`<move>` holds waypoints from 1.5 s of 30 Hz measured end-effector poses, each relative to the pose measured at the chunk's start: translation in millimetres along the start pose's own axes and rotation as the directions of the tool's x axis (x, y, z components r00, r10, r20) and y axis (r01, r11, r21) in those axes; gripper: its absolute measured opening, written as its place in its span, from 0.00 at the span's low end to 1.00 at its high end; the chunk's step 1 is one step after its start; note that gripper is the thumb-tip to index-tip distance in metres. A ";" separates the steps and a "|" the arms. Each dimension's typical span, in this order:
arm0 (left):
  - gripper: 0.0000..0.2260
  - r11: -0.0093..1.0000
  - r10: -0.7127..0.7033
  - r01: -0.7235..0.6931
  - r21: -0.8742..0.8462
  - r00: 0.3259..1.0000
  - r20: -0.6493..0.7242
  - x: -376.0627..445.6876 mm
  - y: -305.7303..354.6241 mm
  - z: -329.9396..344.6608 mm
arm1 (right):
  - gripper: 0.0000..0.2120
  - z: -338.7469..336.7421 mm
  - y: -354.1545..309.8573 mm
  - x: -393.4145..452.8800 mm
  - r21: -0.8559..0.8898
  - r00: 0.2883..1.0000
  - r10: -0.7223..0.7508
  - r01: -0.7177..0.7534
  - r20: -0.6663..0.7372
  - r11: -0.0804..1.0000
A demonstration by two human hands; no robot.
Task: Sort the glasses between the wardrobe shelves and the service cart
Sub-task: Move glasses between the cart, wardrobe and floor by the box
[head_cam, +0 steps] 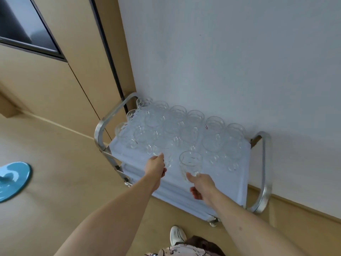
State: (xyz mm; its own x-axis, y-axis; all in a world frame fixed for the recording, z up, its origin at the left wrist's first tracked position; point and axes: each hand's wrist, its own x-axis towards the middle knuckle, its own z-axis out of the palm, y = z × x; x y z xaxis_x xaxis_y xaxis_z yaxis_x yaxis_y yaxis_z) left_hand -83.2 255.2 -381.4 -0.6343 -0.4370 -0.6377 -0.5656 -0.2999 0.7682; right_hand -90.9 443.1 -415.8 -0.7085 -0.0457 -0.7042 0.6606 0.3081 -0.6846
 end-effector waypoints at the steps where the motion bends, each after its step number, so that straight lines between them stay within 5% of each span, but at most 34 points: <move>1: 0.13 1.000 -0.002 0.002 -0.007 1.000 -0.016 4.5 -1.7 3.6 | 0.33 2.0 -0.5 5.4 0.008 1.000 -0.003 0.003 0.009 1.000; 14: 0.16 0.998 -0.008 -0.001 -0.068 0.991 -0.135 43.1 -14.7 20.5 | 0.16 11.6 1.8 38.5 -0.040 0.998 -0.053 0.054 0.043 0.998; 31: 0.10 0.991 -0.028 0.025 0.134 0.999 0.024 61.2 -34.9 -1.7 | 0.15 44.3 8.2 48.8 -0.043 0.994 -0.028 0.023 -0.104 0.999; 37: 0.14 0.969 0.011 0.000 0.247 0.999 -0.042 55.8 -29.5 -1.0 | 0.31 46.8 2.5 40.4 -0.097 0.985 -0.004 -0.013 -0.173 0.995; 41: 0.31 0.806 0.311 -0.205 0.556 0.945 -0.102 54.1 -19.8 -2.1 | 0.47 45.4 -4.9 36.9 -0.219 0.952 -0.128 0.066 -0.279 0.973; 45: 0.41 0.542 0.507 -0.432 0.720 0.852 0.130 63.7 16.5 5.7 | 0.56 47.4 -20.4 38.7 -0.350 0.892 -0.318 0.200 -0.321 0.915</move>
State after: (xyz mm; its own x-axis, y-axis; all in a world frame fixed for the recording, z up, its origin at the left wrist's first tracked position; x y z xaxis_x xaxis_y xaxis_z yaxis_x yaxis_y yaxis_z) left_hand -136.0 227.3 -409.7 -0.8957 -0.4144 -0.1614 -0.4122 0.6373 0.6512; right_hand -120.0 390.1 -438.0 -0.9217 0.1665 -0.3505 0.3761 0.6053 -0.7016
